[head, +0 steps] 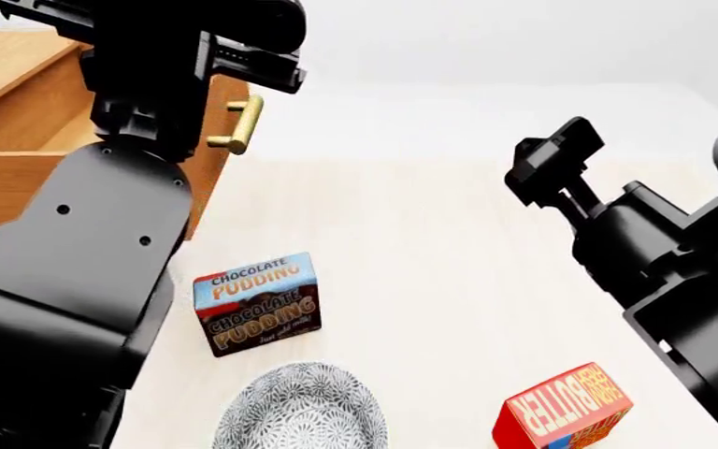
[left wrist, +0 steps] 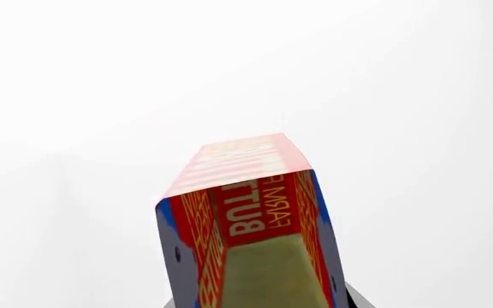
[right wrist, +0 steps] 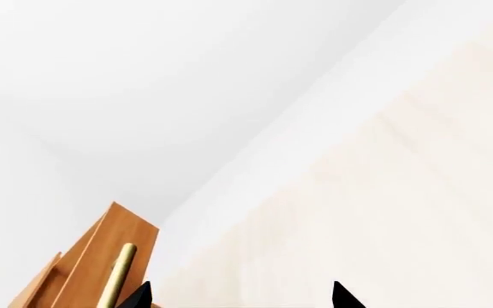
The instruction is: Put the butter at the front in the top drawer of the cabinet and close it.
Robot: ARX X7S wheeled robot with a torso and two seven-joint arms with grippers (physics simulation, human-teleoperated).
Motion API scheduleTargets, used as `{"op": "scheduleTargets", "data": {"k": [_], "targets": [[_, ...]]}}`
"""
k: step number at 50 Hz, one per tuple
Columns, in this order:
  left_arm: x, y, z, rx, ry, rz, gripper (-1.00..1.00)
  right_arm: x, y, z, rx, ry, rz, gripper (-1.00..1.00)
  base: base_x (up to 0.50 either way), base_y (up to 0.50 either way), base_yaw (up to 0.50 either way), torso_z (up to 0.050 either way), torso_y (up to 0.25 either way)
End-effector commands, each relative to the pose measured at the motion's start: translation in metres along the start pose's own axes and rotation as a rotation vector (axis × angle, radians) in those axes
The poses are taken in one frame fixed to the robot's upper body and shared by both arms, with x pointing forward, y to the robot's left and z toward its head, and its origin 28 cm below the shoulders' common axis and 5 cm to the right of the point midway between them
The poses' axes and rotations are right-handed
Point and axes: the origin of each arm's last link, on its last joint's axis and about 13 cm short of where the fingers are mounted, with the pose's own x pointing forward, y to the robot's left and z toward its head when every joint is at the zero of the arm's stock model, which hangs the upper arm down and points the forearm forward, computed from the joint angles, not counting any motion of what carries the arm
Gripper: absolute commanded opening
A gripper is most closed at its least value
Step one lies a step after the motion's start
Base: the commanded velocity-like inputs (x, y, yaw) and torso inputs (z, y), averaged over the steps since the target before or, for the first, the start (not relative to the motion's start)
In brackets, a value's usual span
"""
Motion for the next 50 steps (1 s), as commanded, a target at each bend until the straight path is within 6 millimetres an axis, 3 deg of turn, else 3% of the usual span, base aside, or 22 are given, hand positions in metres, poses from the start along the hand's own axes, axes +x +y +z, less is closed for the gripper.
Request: {"op": "scheduleTargets", "data": {"k": [1, 50], "targets": [[0.005, 0.011, 0.008, -0.016, -0.018, 0.088, -1.0, 0.001, -0.002, -0.001, 0.004, 0.005, 0.0, 1.0, 0.0, 0.0, 0.0, 0.0, 0.0], [0.011, 0.028, 0.014, -0.075, 0.05, 0.142, -1.0, 0.004, -0.008, -0.005, 0.02, 0.018, -0.01, 1.0, 0.0, 0.0, 0.0, 0.001, 0.001]]}}
